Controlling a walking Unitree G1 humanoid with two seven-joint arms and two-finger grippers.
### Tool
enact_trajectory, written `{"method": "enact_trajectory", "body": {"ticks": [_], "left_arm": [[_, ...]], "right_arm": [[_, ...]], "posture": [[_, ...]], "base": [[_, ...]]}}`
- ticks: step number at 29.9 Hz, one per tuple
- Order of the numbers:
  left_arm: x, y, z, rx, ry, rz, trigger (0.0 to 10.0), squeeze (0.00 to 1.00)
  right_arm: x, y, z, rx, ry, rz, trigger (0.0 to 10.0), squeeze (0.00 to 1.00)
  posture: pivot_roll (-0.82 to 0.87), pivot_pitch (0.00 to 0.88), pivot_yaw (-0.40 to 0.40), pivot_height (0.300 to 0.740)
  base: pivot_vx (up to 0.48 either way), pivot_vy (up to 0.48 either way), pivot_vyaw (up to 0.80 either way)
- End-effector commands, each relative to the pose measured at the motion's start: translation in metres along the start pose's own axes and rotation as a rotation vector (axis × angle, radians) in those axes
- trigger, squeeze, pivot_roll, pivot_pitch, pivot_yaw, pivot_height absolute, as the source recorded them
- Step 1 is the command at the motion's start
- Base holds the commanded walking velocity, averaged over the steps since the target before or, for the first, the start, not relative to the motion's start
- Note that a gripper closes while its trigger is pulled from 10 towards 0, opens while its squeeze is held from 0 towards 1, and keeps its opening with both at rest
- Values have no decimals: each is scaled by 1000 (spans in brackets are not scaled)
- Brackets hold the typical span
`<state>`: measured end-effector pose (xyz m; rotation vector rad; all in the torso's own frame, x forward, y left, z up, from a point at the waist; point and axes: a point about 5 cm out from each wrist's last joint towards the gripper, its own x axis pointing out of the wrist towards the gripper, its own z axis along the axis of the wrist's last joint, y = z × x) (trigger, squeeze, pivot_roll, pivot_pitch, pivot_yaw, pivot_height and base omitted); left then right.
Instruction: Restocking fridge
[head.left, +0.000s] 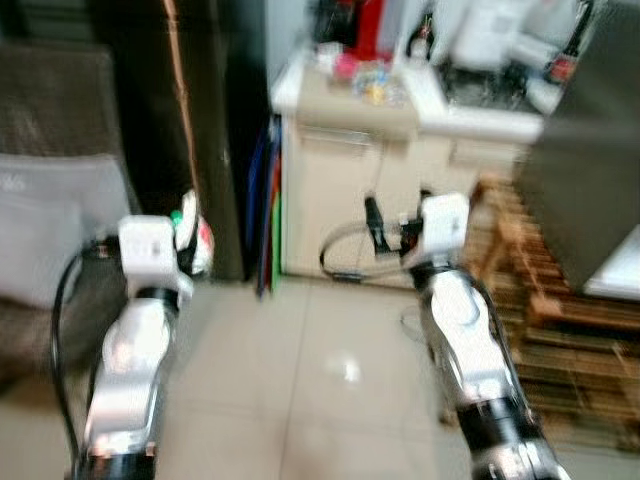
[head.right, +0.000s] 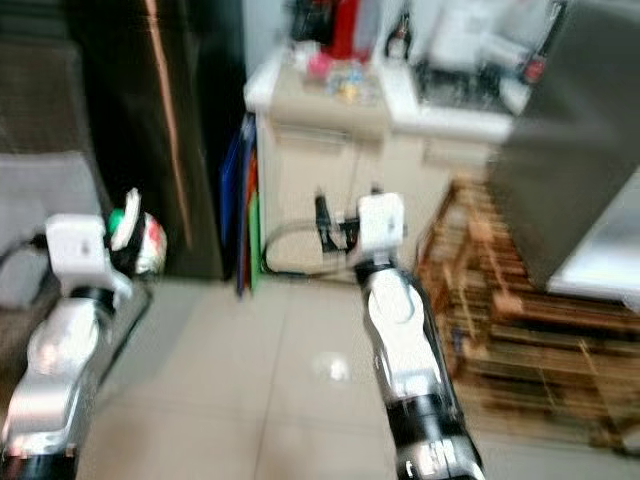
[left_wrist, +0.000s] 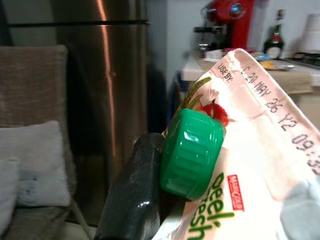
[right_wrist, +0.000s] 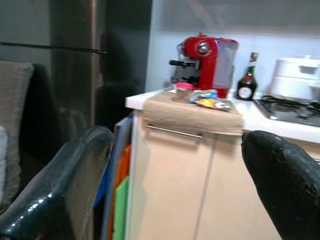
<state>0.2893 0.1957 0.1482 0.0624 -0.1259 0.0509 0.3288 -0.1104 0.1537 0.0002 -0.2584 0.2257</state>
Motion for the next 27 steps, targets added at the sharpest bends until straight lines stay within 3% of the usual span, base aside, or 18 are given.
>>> {"method": "enact_trajectory", "body": {"ticks": [1, 8, 15, 27], "left_arm": [[0, -10, 4, -11, -27, -43, 10000, 0], [0, -17, 5, -14, -39, -101, 10000, 0], [6, -16, 1, 2, -7, -61, 10000, 0], [15, -20, 0, -13, -2, -62, 10000, 0]], "right_arm": [[-4, -11, -1, -14, 8, -30, 10000, 0], [-10, -15, -9, -21, 38, -34, 10000, 0], [-15, -20, -15, -34, 63, -41, 10000, 0], [-26, -20, -23, -37, 97, -35, 10000, 0]], "posture": [[-21, 0, -6, 740], [-27, 0, -2, 740], [-41, 0, -1, 740], [-64, 0, 8, 740]], "base": [[0, -428, 0], [0, -428, 0], [0, -428, 0], [270, -394, 0]]}}
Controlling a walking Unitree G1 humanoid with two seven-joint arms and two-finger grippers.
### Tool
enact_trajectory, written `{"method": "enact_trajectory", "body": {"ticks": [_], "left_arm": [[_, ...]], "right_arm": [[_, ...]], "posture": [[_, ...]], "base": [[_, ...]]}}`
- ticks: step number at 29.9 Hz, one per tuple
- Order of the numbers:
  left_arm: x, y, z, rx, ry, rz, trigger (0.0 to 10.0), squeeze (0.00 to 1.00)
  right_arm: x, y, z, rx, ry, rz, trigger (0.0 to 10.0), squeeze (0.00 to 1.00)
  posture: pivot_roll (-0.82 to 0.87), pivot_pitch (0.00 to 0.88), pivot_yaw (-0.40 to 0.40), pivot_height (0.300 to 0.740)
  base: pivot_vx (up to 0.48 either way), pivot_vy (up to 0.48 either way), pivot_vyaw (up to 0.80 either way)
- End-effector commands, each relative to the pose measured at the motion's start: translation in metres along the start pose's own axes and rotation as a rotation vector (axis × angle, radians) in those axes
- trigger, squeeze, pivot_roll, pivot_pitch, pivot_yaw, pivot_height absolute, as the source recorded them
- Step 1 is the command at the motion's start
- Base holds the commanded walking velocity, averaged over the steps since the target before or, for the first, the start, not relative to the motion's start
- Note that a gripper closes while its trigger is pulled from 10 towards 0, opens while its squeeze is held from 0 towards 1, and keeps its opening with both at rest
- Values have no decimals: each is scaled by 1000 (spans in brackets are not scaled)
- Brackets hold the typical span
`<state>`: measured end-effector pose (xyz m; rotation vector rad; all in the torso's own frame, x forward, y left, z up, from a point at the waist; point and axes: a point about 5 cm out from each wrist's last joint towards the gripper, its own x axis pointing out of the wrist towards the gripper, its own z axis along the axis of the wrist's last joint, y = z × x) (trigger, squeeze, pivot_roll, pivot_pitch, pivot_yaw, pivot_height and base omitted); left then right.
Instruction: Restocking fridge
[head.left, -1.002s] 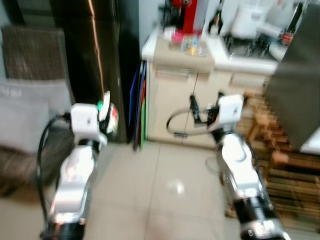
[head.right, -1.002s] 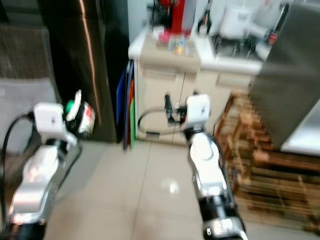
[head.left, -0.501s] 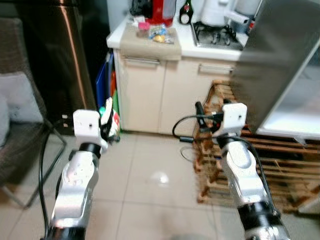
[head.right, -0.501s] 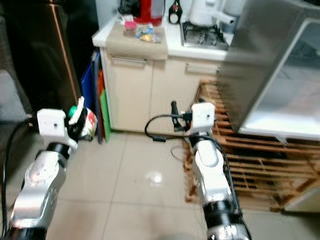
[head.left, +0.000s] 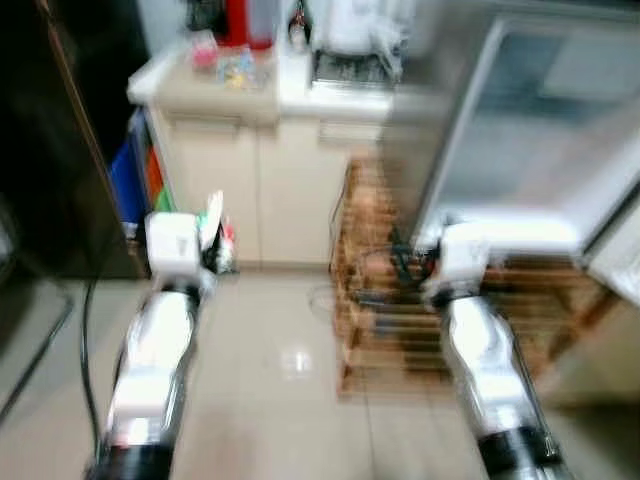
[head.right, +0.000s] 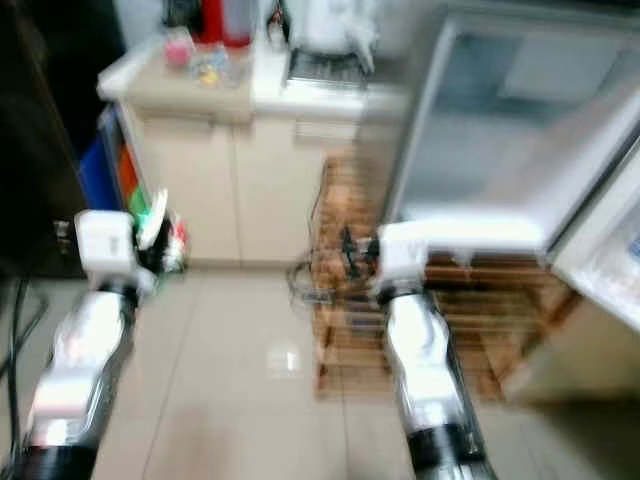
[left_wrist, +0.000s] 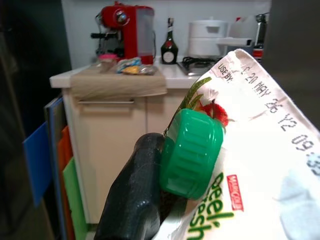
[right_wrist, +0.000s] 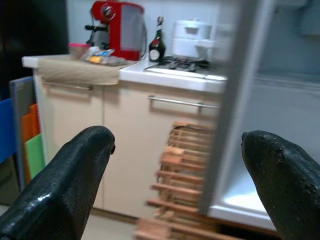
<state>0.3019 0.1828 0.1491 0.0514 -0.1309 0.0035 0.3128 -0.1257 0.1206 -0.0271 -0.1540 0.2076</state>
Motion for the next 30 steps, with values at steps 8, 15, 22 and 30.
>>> {"method": "enact_trajectory", "body": {"ticks": [8, 15, 22, 30], "left_arm": [[9, -8, 0, 3, -1, -29, 10000, 0], [9, -13, -3, 1, 3, -49, 10000, 0], [11, -18, -1, 25, -4, -66, 10000, 0], [14, -28, 0, 44, -1, -135, 10000, 0]], "right_arm": [[-2, -11, -1, -15, 12, -23, 10000, 0], [-2, -10, -5, -9, 26, -20, 10000, 0], [-2, -8, -5, -13, 30, 0, 10000, 0], [-2, -6, -6, -7, 35, 14, 10000, 0]], "posture": [[-67, 0, 16, 740], [-68, 0, 19, 740], [-70, 0, 19, 740], [-66, 0, 15, 740]], "base": [[269, -395, 0], [268, -395, 0], [283, -281, 0], [0, 0, 0]]}}
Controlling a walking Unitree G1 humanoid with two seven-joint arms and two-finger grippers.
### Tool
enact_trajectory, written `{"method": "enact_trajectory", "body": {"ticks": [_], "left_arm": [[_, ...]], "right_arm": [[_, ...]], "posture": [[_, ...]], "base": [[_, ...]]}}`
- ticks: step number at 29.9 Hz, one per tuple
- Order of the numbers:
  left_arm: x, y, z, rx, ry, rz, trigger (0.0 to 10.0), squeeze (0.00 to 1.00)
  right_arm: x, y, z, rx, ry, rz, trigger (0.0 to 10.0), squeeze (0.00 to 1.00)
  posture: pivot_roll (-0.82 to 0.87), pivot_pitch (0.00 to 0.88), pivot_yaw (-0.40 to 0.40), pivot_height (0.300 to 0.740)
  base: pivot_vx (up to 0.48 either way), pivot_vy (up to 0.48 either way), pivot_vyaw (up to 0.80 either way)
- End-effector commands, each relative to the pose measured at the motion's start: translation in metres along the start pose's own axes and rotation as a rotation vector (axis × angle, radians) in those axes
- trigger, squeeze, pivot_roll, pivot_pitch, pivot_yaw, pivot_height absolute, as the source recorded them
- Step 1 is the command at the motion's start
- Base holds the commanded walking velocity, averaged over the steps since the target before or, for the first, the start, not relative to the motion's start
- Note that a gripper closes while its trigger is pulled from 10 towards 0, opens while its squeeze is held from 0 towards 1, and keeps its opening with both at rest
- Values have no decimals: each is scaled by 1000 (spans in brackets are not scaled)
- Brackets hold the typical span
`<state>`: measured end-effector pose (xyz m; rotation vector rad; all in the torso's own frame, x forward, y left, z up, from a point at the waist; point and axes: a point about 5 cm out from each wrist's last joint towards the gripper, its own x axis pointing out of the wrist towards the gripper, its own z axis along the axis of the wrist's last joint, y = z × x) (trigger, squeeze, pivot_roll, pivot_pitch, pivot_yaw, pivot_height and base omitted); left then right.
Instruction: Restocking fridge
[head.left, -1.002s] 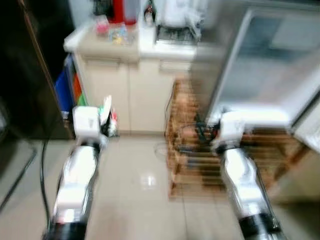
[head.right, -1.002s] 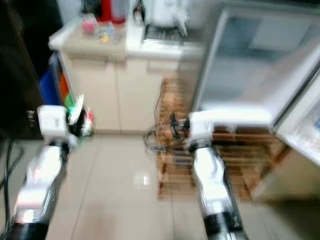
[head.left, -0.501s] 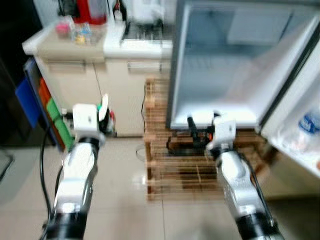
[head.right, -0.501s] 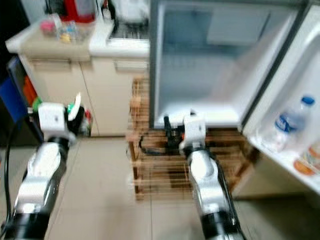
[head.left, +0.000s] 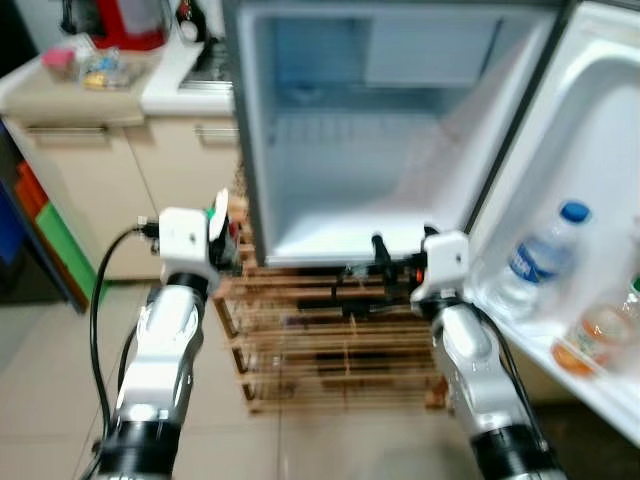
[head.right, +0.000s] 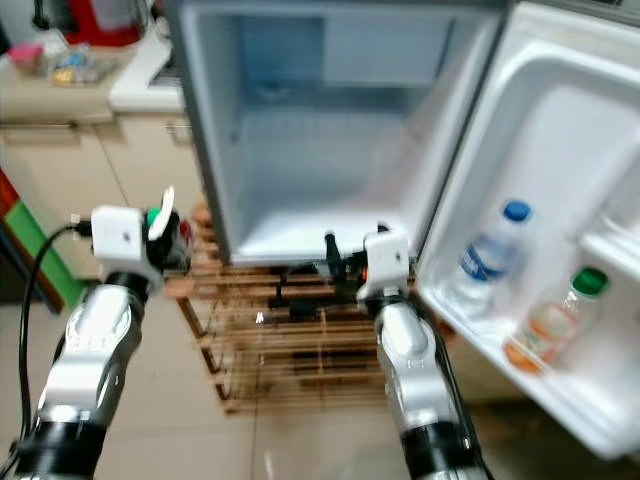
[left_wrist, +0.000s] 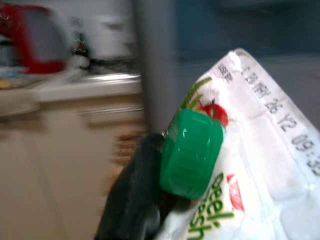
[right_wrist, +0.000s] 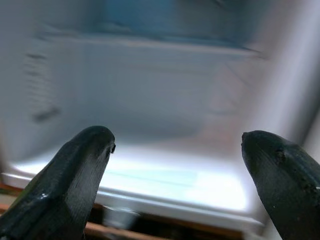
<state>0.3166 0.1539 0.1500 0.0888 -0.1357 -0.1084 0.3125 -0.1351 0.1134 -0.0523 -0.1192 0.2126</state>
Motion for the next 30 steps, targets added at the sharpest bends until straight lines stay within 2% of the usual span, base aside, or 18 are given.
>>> {"method": "enact_trajectory", "body": {"ticks": [1, 5, 6, 8, 12, 19, 23, 25, 30], "left_arm": [[-1, -2, 0, 6, 8, -32, 10000, 0], [-1, -7, -1, -44, 10, -55, 10000, 0], [4, -11, 2, -71, 2, -68, 10000, 0], [6, -13, 4, -78, -3, -74, 10000, 0], [18, -19, 3, -88, 2, -119, 10000, 0], [23, -18, -7, -152, 49, -112, 10000, 0], [25, -20, -5, -147, 33, -104, 10000, 0], [27, -22, -2, -119, 13, -115, 10000, 0], [34, -25, 13, -86, -47, -146, 10000, 0]], "right_arm": [[1, 4, 1, 15, -2, 10, 10000, 0], [2, 5, 2, 23, -6, 21, 10000, 0], [1, 9, 6, 38, -16, 61, 10000, 0], [1, 11, 8, 44, -20, 77, 10000, 0], [-6, 21, 8, 61, -4, 187, 10000, 0], [-12, 10, 4, 48, 27, 145, 10000, 0], [-16, 11, 4, 51, 37, 148, 10000, 0], [-17, 12, 4, 49, 38, 151, 10000, 0], [-17, 15, 6, 36, 35, 178, 10000, 0]], "posture": [[-65, 0, 14, 740], [-65, 0, 13, 740], [-66, 0, 11, 740], [-67, 0, 10, 740], [-89, 0, 17, 740], [-136, 0, 47, 740], [-147, 0, 52, 740], [-150, 0, 54, 740], [-154, 0, 57, 740]], "base": [[0, 0, 0], [0, 0, 0], [0, 0, 0], [0, 0, 0], [0, 0, 0], [0, 0, 0], [250, 242, 0], [319, 360, 0], [386, 285, 0]]}}
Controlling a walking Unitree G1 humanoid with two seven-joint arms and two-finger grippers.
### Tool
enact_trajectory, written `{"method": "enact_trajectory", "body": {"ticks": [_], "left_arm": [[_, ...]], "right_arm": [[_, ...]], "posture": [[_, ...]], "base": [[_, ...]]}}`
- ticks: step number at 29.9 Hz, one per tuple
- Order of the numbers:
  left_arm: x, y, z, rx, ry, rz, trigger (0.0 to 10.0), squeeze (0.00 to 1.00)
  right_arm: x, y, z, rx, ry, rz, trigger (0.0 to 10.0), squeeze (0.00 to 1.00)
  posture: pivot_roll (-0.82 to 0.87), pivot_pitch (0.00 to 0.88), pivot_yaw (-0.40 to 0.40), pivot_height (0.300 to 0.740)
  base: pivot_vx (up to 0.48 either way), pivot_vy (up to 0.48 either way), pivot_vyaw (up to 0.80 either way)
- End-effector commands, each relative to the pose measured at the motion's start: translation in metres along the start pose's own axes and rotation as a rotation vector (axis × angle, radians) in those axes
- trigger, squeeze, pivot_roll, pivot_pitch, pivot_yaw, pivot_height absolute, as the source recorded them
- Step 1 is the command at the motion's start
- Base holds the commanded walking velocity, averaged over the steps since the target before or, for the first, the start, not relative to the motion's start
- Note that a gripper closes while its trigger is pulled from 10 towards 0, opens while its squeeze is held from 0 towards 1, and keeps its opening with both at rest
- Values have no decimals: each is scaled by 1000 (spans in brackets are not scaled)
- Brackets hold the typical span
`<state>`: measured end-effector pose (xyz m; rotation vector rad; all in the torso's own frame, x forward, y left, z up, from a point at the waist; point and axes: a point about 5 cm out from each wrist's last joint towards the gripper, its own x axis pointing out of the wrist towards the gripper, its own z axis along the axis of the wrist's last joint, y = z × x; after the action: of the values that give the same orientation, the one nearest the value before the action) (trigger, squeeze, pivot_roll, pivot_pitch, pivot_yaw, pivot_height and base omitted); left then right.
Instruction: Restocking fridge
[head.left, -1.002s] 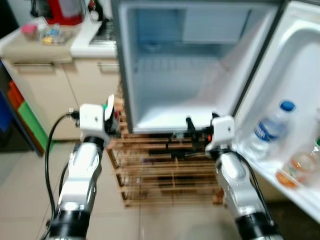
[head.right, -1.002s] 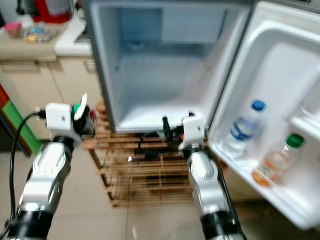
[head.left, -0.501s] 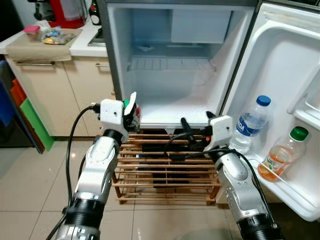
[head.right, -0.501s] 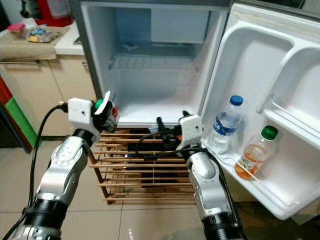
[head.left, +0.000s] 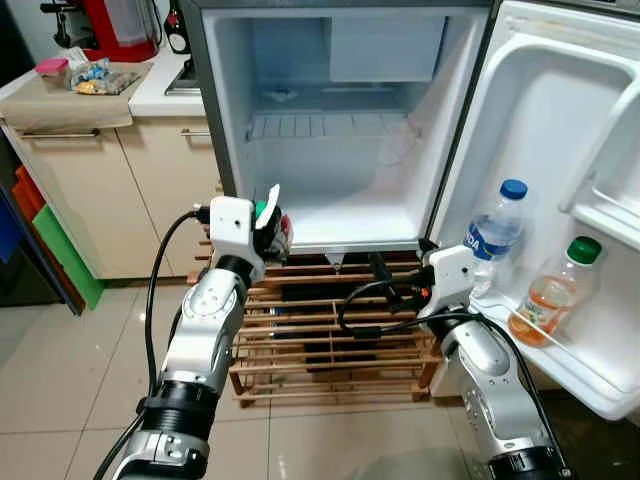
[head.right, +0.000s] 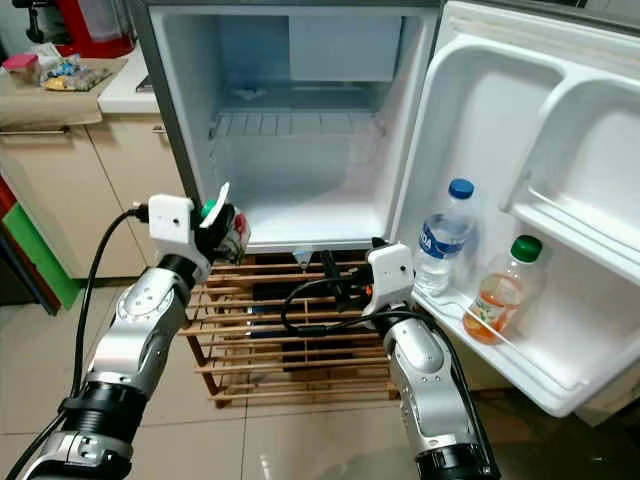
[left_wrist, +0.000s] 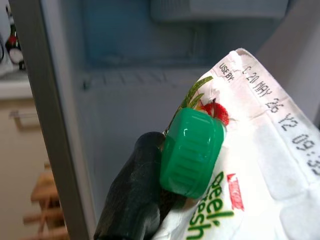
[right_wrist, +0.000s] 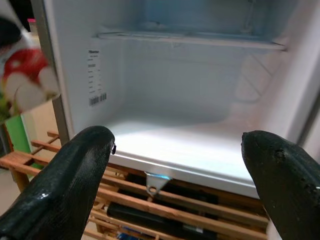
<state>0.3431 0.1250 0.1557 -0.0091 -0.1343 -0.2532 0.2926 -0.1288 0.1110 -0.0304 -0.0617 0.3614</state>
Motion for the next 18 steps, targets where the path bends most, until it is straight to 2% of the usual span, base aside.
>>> {"method": "enact_trajectory", "body": {"ticks": [1, 6, 9, 12, 15, 17, 18], "left_arm": [[5, 0, 11, 24, -40, -17, 10000, 0], [8, -1, 19, 35, -74, -27, 10000, 0], [14, -2, 24, 51, -83, -43, 10000, 0], [29, -10, 39, 74, -106, -98, 10000, 0], [35, -17, 45, 79, -116, -128, 10000, 0], [44, -26, 51, 66, -114, -151, 10000, 0], [44, -26, 51, 66, -114, -151, 10000, 0]], "right_arm": [[1, 6, 6, -1, -13, 40, 10000, 0], [-3, 12, 2, 4, 13, 97, 10000, 0], [-6, 10, -1, 4, 29, 97, 10000, 0], [-8, 7, -7, 0, 48, 86, 10000, 0], [-10, 4, -12, -1, 56, 66, 10000, 0], [-17, -7, -32, 0, 106, 7, 10000, 0], [-17, -7, -32, 0, 106, 7, 10000, 0]], "posture": [[-155, 0, 56, 740], [-155, 0, 52, 740], [-150, 0, 44, 740], [-146, 0, 40, 740], [-145, 0, 42, 740], [-145, 0, 47, 740], [-145, 0, 47, 740]], "base": [[398, 270, 0], [394, 274, 0], [394, 274, 0], [434, 0, 0], [440, 0, 0], [450, 0, 0], [450, 0, 0]]}}
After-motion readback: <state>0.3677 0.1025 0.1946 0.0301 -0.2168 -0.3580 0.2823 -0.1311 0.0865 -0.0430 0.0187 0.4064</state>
